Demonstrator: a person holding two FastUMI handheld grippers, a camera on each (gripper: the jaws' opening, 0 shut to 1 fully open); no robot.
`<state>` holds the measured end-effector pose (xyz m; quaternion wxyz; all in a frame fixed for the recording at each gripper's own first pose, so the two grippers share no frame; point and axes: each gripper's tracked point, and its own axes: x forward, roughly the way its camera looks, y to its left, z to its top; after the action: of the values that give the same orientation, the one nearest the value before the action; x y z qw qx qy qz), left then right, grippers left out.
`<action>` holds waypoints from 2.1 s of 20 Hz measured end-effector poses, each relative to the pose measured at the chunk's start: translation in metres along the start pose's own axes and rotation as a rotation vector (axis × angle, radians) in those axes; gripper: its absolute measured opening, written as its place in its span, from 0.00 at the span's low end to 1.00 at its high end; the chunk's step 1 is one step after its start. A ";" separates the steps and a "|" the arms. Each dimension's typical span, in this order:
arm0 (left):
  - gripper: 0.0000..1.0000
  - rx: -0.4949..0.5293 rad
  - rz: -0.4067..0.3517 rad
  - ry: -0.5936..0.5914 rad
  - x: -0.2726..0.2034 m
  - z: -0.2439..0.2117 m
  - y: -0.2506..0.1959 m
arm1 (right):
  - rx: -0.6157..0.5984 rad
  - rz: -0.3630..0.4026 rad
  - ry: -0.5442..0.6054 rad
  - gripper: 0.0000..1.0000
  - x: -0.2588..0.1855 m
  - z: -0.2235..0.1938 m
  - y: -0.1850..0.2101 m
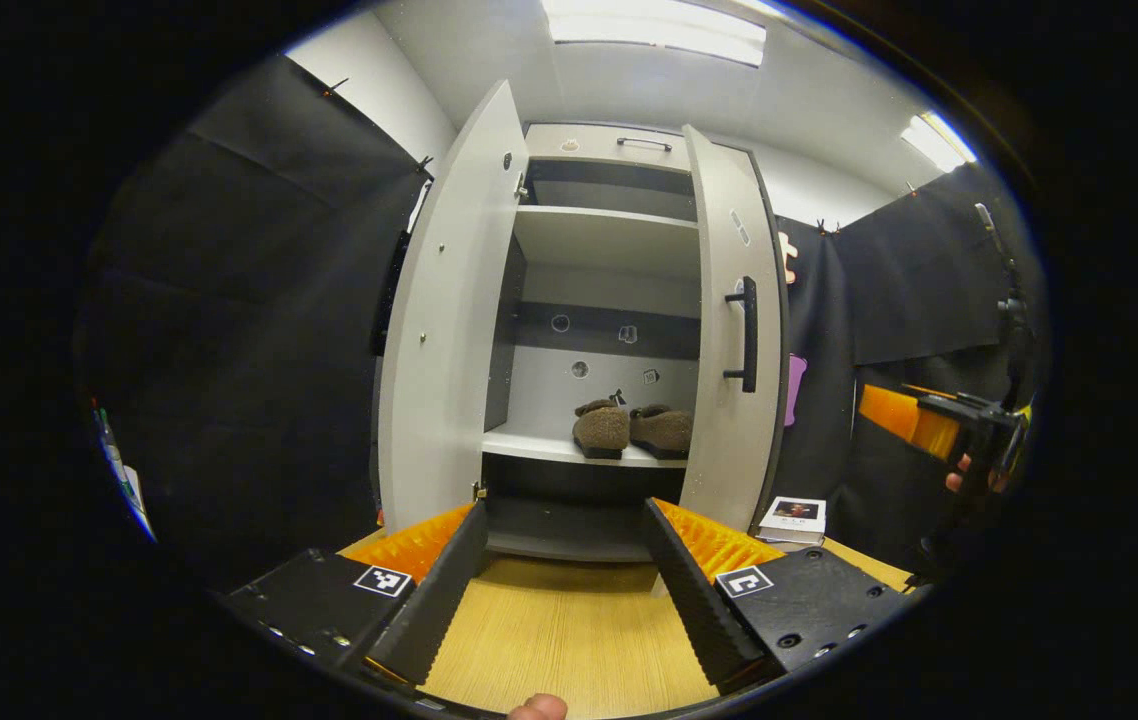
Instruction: Grab one shoe with the right hand and put it into the shoe cabinet, grab the other shoe with the left hand and put it into the shoe cabinet; then close the right door with the right hand and the left door with the left hand.
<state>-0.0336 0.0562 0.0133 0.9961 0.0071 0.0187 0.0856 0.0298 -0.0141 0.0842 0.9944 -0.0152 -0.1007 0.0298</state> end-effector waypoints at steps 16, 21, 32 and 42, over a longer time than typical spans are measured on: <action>0.95 0.003 0.167 -0.152 0.030 0.095 0.092 | 0.051 -0.053 0.137 0.97 -0.054 -0.069 0.001; 0.95 -0.002 0.351 -0.213 0.041 0.140 0.202 | 0.043 -0.039 0.167 0.97 -0.058 -0.079 0.007; 0.95 -0.086 0.342 -0.204 0.091 0.150 0.291 | 0.069 -0.067 0.143 0.96 -0.050 -0.063 0.007; 0.94 -0.128 0.333 -0.135 0.126 0.123 0.297 | 0.066 -0.117 0.164 0.97 -0.051 -0.070 -0.015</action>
<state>0.0444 0.3686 0.1368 0.9656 -0.0476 -0.0552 0.2497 -0.0054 -0.0340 0.0057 0.9993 0.0209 -0.0184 -0.0262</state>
